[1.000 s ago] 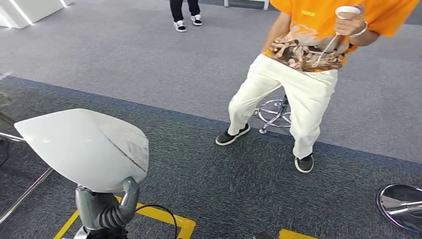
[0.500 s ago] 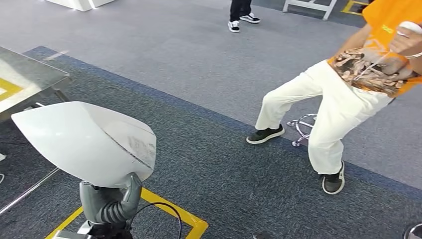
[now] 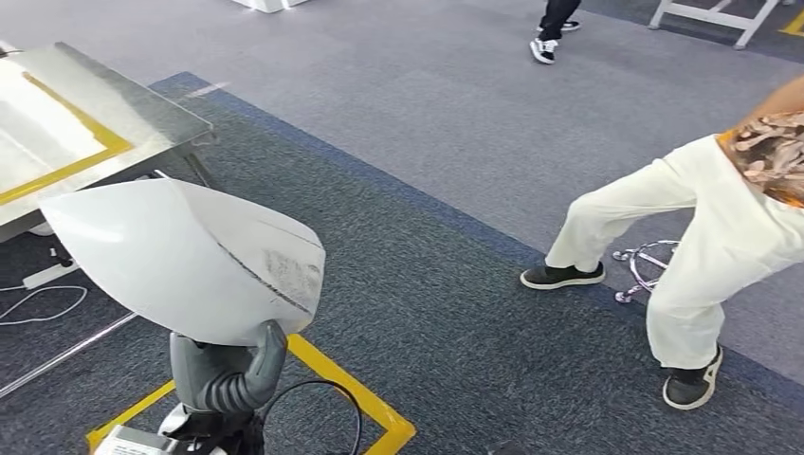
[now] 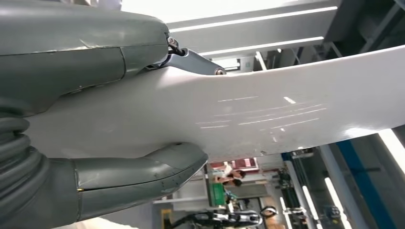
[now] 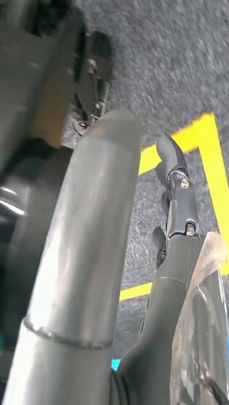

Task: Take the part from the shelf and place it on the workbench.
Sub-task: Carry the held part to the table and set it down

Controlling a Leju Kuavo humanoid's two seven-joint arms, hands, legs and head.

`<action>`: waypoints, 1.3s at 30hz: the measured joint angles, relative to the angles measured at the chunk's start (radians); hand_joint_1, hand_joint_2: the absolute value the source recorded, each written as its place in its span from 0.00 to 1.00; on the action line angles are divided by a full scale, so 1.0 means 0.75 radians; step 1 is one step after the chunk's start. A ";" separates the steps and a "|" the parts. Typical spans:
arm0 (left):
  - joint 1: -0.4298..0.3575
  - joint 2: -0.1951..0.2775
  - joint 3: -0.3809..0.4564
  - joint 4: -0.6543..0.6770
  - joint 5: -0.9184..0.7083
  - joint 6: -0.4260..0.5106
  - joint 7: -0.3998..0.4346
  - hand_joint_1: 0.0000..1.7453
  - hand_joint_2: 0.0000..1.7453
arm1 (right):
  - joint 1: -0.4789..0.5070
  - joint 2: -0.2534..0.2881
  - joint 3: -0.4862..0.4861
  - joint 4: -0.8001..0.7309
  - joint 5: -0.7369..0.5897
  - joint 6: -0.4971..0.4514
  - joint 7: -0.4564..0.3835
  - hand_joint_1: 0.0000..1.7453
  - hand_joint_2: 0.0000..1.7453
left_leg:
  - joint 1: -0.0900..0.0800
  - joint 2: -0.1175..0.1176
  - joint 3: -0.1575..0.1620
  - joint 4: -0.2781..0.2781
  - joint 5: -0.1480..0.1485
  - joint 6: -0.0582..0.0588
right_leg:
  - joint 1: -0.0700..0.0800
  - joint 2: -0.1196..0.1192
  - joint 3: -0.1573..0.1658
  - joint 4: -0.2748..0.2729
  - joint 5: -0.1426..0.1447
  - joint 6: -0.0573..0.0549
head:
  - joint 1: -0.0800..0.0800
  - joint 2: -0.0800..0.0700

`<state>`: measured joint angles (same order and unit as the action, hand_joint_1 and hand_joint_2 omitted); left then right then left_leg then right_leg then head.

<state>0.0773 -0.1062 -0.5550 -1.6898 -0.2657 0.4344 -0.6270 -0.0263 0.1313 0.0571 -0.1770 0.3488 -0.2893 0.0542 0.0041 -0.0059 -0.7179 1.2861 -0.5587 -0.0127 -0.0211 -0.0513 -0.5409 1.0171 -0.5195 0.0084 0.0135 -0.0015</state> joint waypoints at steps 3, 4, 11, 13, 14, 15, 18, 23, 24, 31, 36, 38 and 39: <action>-0.008 -0.003 -0.001 0.011 0.001 -0.007 0.000 1.00 1.00 | -0.003 0.009 -0.001 0.000 -0.001 0.000 0.000 0.00 0.00 | -0.012 0.071 0.129 -0.255 0.117 0.016 | 0.004 -0.045 0.022 0.000 -0.019 0.012 | -0.001 0.000; -0.012 -0.005 -0.002 0.014 0.000 -0.011 0.000 1.00 1.00 | -0.004 0.011 -0.001 0.000 -0.004 -0.002 0.000 0.00 0.00 | -0.019 0.094 0.154 -0.308 0.127 0.024 | 0.007 -0.059 0.027 0.000 -0.025 0.020 | 0.000 0.000; -0.065 -0.040 -0.002 0.032 -0.011 -0.052 0.020 1.00 1.00 | -0.013 0.016 -0.009 -0.002 -0.022 -0.006 -0.003 0.00 0.00 | -0.009 0.017 0.164 -0.350 0.131 0.072 | 0.006 0.026 -0.038 0.167 -0.139 0.062 | 0.023 0.000; -0.072 -0.045 -0.002 0.034 -0.018 -0.055 0.025 1.00 1.00 | -0.009 0.016 -0.010 -0.001 -0.022 0.004 -0.008 0.00 0.00 | -0.008 -0.018 0.164 -0.349 0.130 0.077 | 0.005 0.060 -0.133 0.336 -0.197 0.064 | 0.026 0.000; -0.072 -0.045 -0.002 0.035 -0.023 -0.055 0.026 1.00 1.00 | -0.007 0.015 -0.011 -0.001 -0.023 0.010 -0.013 0.00 0.00 | -0.008 -0.039 0.165 -0.349 0.130 0.077 | 0.005 0.064 -0.160 0.369 -0.189 0.064 | 0.026 0.000; -0.072 -0.045 -0.001 0.035 -0.028 -0.055 0.027 1.00 1.00 | -0.005 0.014 -0.012 -0.001 -0.024 0.018 -0.019 0.00 0.00 | -0.008 -0.060 0.166 -0.348 0.129 0.077 | 0.005 0.067 -0.165 0.350 -0.153 0.064 | 0.026 0.000; -0.070 -0.044 -0.002 0.035 -0.040 -0.040 0.024 1.00 1.00 | -0.006 0.012 -0.023 -0.001 -0.036 0.043 -0.039 0.00 0.00 | -0.007 -0.118 0.170 -0.343 0.124 0.067 | -0.005 0.136 -0.080 0.106 -0.003 0.059 | 0.026 0.000; -0.042 -0.026 -0.001 0.035 -0.074 0.022 0.019 1.00 1.00 | -0.008 0.012 -0.039 0.001 -0.029 0.080 -0.055 0.00 0.00 | -0.002 -0.167 0.150 -0.337 0.127 0.026 | -0.007 0.154 -0.018 0.000 0.013 0.031 | 0.025 0.000; -0.035 -0.022 -0.001 0.035 -0.079 0.035 0.023 1.00 1.00 | -0.008 0.011 -0.039 0.002 -0.023 0.088 -0.050 0.00 0.00 | -0.004 -0.137 0.141 -0.317 0.113 0.018 | -0.008 0.136 -0.012 -0.005 0.014 0.023 | 0.019 0.000; 0.025 0.011 0.007 0.034 -0.094 0.114 0.072 1.00 1.00 | -0.001 0.002 -0.039 0.002 0.001 0.145 -0.019 0.00 0.00 | 0.004 0.002 0.010 -0.042 0.035 -0.005 | -0.001 -0.007 0.024 -0.011 -0.014 -0.001 | 0.002 0.000; 0.030 0.020 0.002 0.031 -0.111 0.146 0.078 1.00 1.00 | -0.006 0.000 -0.038 0.002 0.024 0.172 -0.037 0.00 0.00 | -0.022 0.115 0.152 -0.326 0.125 0.028 | 0.014 -0.084 0.052 -0.014 -0.048 0.032 | 0.002 0.000; 0.034 0.021 0.000 0.029 -0.116 0.155 0.083 1.00 1.00 | -0.012 0.000 -0.038 0.002 0.028 0.178 -0.040 0.00 0.00 | -0.018 0.081 0.153 -0.335 0.126 0.043 | 0.014 -0.099 0.071 -0.018 -0.058 0.044 | 0.005 0.000; 0.035 0.022 0.000 0.028 -0.120 0.161 0.086 1.00 1.00 | -0.013 0.000 -0.038 0.002 0.029 0.178 -0.037 0.00 0.00 | -0.014 0.064 0.154 -0.339 0.128 0.051 | 0.011 -0.073 0.069 -0.004 -0.073 0.050 | 0.007 0.000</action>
<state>0.1033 -0.0897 -0.5553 -1.6687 -0.3554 0.5550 -0.5626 -0.0361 0.1312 0.0286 -0.1755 0.3704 -0.1558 0.0261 -0.0066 0.0420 -0.6022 1.0317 -0.4625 0.0257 -0.0126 -0.1062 -0.4891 1.0144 -0.5743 0.0460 0.0185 -0.0015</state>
